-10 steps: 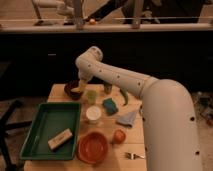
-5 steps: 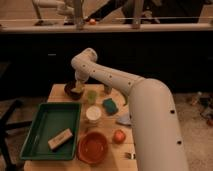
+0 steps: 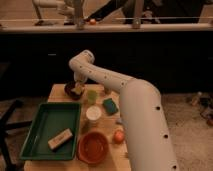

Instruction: Place banana in red bowl

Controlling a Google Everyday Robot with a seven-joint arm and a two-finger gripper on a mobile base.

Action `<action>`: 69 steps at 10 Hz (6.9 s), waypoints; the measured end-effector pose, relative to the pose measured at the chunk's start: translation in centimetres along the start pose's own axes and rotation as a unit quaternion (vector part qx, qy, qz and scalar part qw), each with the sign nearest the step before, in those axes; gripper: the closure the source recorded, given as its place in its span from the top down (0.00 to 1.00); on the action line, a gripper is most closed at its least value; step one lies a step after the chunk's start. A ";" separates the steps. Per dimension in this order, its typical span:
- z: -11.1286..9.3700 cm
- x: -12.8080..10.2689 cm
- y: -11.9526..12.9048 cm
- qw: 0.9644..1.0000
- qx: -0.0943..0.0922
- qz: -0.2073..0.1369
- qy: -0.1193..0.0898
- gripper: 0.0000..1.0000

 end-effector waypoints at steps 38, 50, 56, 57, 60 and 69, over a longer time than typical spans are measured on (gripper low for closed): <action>-6.9 -0.6 0.2 0.996 0.013 -0.029 -0.082 0.00; -16.7 5.2 11.0 0.987 0.038 -0.039 -0.152 0.00; -17.6 7.8 13.3 0.986 0.036 -0.026 -0.160 0.00; -17.6 7.9 13.3 0.986 0.036 -0.026 -0.160 0.00; -17.6 7.9 13.3 0.986 0.036 -0.026 -0.159 0.00; -17.1 12.9 16.7 0.990 0.017 -0.006 -0.142 0.00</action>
